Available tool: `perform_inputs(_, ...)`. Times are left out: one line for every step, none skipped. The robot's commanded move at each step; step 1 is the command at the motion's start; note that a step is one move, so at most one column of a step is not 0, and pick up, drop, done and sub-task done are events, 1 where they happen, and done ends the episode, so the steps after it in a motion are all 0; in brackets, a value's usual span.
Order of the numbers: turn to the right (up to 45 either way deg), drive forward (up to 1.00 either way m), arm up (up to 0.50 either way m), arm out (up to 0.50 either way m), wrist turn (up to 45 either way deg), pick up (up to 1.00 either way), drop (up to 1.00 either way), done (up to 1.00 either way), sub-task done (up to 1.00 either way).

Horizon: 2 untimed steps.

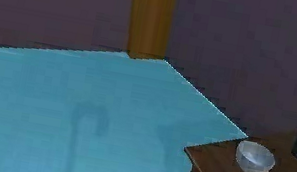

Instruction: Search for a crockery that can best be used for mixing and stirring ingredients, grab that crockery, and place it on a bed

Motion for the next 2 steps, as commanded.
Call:
perform_inputs(-45.0, 0.00, 0.00, 0.00, 0.0, 0.00, 0.00, 0.00, 0.00)
perform_inputs(-9.0, 0.00, 0.00, 0.00, 0.0, 0.00, 0.00, 0.00, 0.00)
